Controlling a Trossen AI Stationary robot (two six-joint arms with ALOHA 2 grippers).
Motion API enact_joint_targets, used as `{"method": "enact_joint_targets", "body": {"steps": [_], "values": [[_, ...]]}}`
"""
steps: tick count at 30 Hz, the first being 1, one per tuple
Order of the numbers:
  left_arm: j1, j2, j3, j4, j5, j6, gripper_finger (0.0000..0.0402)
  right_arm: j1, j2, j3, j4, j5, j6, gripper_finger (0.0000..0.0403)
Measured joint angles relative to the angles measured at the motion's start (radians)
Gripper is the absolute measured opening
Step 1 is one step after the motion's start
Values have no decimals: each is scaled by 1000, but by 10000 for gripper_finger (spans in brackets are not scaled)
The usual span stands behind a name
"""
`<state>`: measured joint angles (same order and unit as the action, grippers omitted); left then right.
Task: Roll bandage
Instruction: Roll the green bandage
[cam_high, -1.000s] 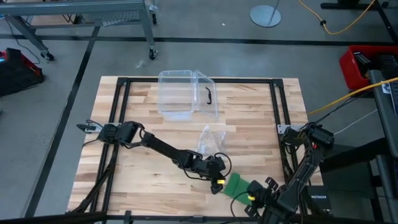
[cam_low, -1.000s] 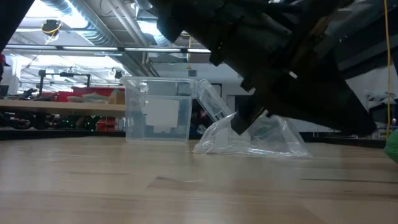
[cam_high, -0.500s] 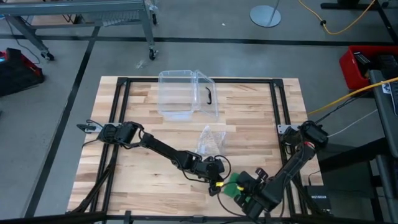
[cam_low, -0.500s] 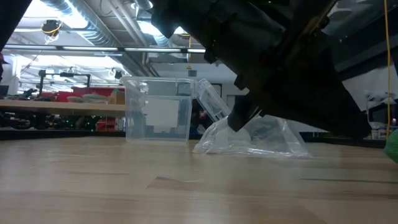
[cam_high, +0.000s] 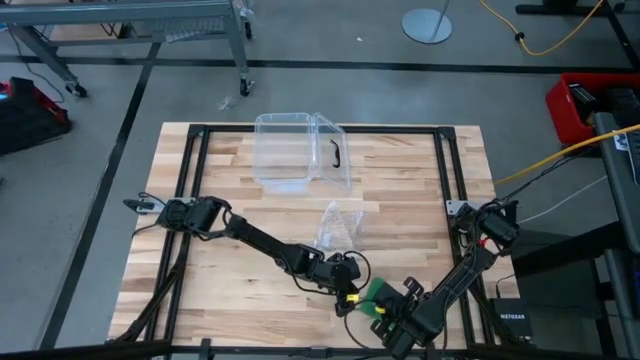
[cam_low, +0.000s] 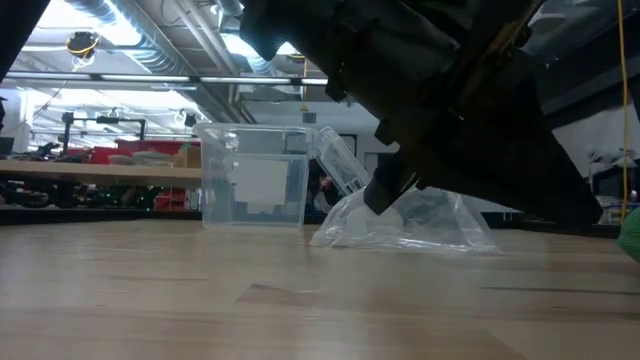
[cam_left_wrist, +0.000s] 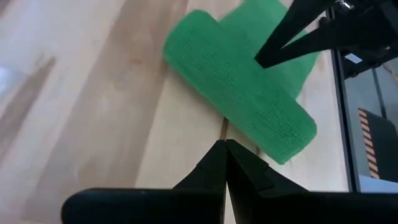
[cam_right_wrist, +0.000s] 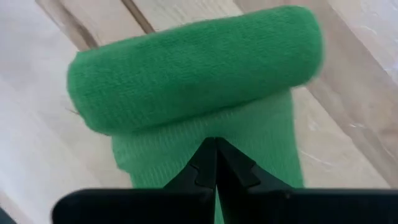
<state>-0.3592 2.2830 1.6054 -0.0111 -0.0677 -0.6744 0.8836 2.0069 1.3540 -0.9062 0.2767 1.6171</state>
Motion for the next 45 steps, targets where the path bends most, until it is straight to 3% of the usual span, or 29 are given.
{"method": "enact_joint_targets", "body": {"steps": [8, 12, 26, 31, 37, 45], "values": [[-28, 57, 1, 57, 43, -76, 0, -20, 38, 1, 49, 31, -33, 5], [-32, 47, 2, 15, 14, -47, 0, -42, 40, 1, 53, 76, -63, 5], [-21, -115, 0, -526, -284, 103, 0, -172, 40, -72, 198, 165, -275, 5], [-21, -152, -1, -763, -448, 48, 0, -225, 42, -74, 235, 203, -371, 5], [-25, -210, 0, -932, -566, -29, 0, -288, 46, -76, 281, 246, -479, 5], [-32, -276, 0, -1042, -615, -103, 0, -310, 48, -77, 307, 281, -524, 5]]}}
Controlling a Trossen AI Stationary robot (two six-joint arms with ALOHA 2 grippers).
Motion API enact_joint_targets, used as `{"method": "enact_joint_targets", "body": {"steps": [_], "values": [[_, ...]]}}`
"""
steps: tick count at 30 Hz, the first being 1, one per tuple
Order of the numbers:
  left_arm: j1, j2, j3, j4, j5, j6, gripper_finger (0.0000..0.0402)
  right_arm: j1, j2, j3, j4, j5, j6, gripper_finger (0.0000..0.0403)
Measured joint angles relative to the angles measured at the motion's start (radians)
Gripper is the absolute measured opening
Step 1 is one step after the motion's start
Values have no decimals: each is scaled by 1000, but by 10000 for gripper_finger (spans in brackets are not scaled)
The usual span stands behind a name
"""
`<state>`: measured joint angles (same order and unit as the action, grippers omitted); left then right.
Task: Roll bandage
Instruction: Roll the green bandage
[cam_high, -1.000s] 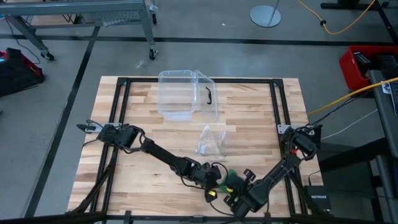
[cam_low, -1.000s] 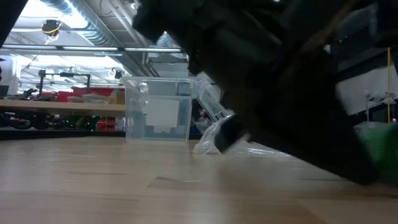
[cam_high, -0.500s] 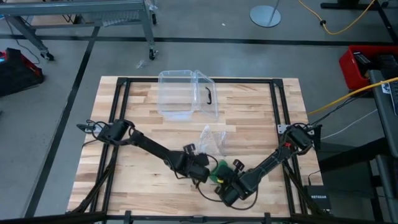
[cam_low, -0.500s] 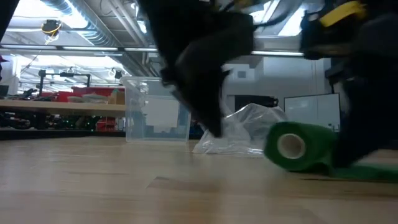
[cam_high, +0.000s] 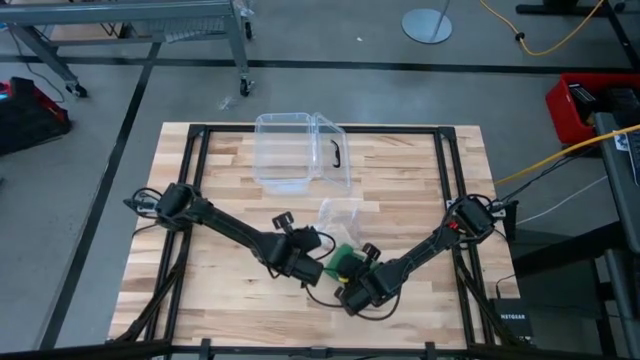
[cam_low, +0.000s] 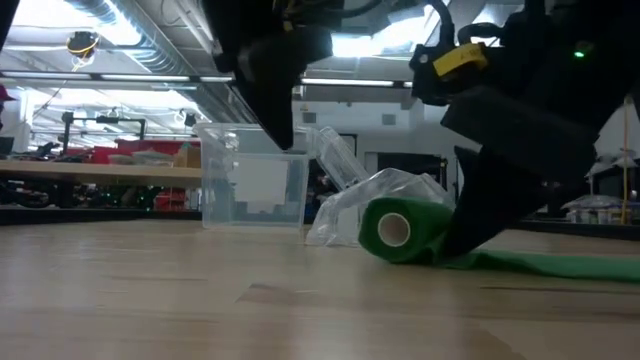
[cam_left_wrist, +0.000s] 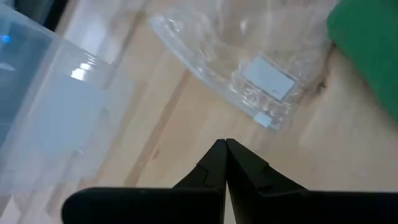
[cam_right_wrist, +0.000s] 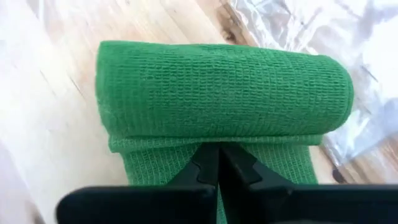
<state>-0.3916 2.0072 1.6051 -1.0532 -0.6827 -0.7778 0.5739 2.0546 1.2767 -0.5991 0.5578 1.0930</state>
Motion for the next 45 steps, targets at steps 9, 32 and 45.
{"method": "enact_joint_targets", "body": {"steps": [9, 32, 45], "values": [[-12, -14, 0, -30, -20, -37, 0, 48, -38, 77, -146, 22, 29, 5], [108, 1, -4, 395, 242, 285, 0, 226, -106, -59, -308, -117, 455, 5], [178, 5, -129, 525, 411, 218, 0, 224, -113, -141, -157, -151, 447, 5]]}}
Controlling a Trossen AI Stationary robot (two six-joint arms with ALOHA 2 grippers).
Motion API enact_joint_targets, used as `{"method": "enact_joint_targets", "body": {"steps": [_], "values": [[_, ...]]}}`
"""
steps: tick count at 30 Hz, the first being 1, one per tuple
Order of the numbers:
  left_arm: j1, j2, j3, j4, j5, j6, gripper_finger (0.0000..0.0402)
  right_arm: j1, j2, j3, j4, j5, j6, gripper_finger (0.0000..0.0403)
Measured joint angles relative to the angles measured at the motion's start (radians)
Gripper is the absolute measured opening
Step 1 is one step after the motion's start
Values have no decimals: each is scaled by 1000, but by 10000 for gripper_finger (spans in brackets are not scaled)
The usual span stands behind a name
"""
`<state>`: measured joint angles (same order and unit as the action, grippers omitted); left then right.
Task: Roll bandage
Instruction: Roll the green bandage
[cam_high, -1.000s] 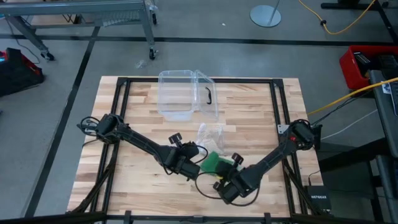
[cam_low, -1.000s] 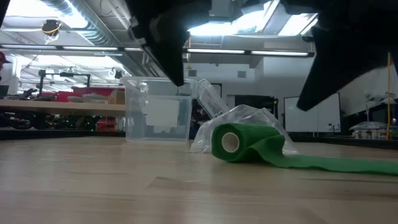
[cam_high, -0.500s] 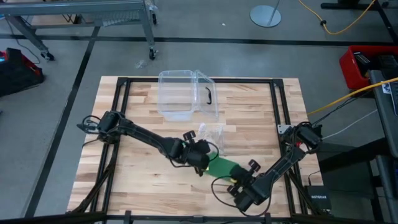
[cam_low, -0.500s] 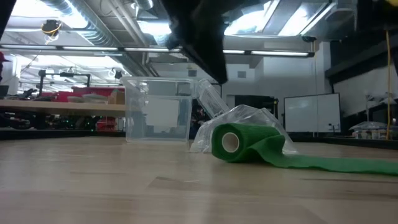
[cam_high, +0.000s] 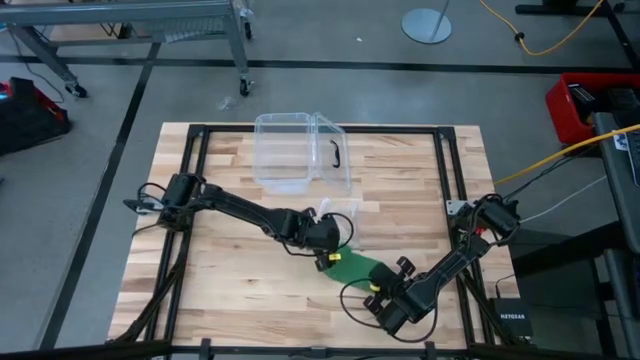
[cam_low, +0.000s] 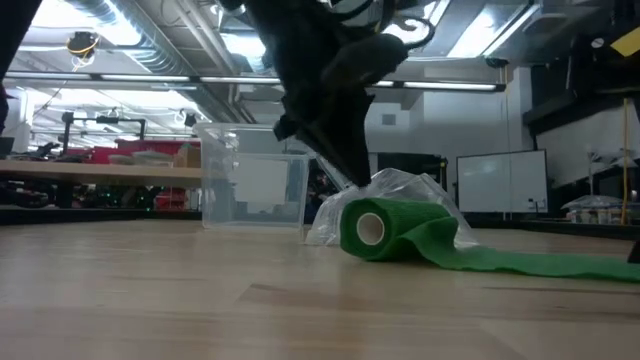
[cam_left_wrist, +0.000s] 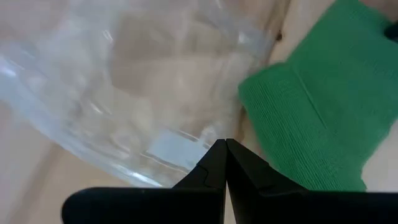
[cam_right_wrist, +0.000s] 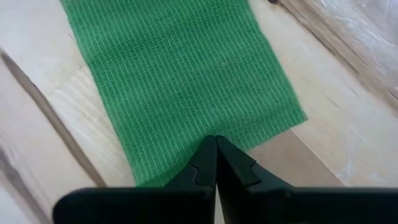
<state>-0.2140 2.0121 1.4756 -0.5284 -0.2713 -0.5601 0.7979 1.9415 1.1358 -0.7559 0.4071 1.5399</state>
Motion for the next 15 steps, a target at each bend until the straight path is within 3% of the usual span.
{"method": "enact_joint_targets", "body": {"steps": [15], "values": [[-18, 0, -30, 18, 11, -9, 0, -1, 0, 5, 31, -176, -2, 5]]}}
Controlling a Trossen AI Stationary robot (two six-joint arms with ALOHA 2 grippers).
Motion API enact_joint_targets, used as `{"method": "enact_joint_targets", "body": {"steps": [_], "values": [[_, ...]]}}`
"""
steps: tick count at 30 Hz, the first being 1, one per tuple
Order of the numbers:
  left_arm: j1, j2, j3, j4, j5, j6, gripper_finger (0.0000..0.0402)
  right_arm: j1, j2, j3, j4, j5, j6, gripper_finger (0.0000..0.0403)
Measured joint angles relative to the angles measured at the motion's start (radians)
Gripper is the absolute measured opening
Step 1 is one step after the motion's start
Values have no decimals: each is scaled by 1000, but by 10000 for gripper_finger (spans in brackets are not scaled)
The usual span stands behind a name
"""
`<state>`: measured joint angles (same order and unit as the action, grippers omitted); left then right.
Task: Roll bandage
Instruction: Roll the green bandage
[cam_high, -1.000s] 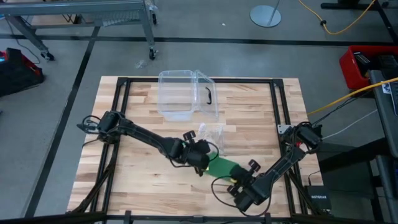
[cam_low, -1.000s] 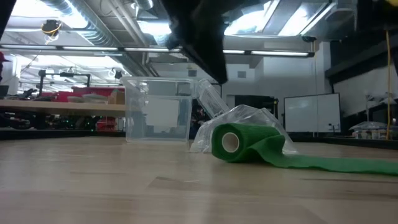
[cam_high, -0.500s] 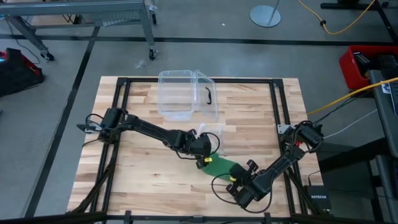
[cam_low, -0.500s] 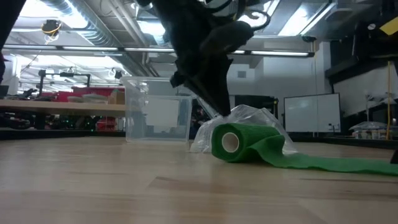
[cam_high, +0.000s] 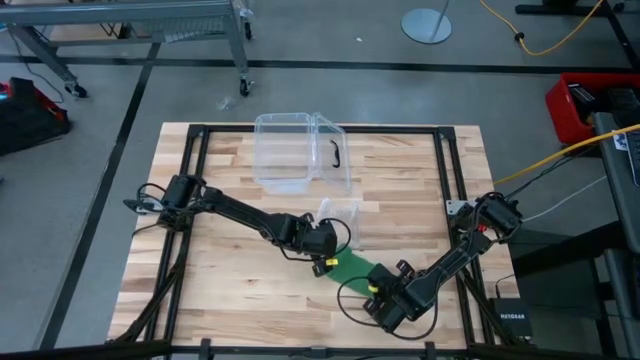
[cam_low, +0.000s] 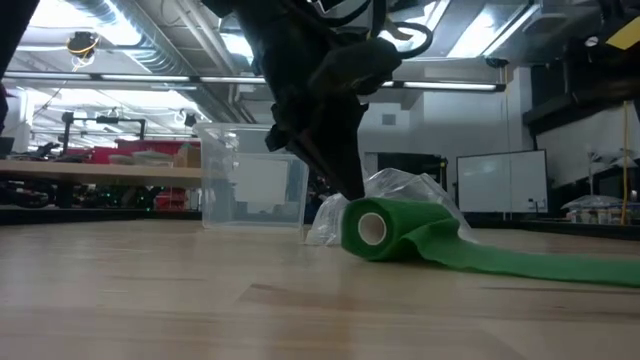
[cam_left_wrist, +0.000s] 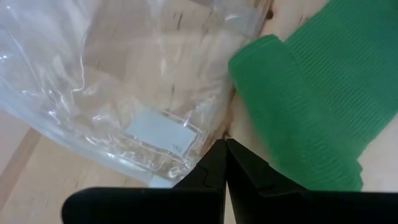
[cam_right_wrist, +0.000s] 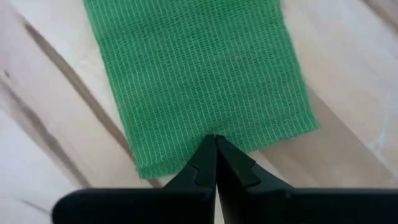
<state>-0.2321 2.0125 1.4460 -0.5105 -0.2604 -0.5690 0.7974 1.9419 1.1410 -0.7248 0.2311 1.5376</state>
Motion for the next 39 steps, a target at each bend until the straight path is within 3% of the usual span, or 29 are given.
{"method": "enact_joint_targets", "body": {"steps": [7, 17, 27, 34, 39], "values": [[-2, 0, 0, 4, 23, 0, 0, 34, 6, 56, -47, -42, -1, 5], [-28, 72, 0, 135, 169, -40, 0, 41, 7, 68, -51, -51, -1, 5], [-52, 92, 1, 304, 176, -30, 0, 41, 7, 69, -51, -48, -1, 5], [-57, 92, 1, 414, 277, 120, 0, 41, 6, 69, -51, -57, -1, 5], [-58, 91, 1, 399, 231, 103, 0, 41, 6, 69, -50, -75, -1, 5]]}}
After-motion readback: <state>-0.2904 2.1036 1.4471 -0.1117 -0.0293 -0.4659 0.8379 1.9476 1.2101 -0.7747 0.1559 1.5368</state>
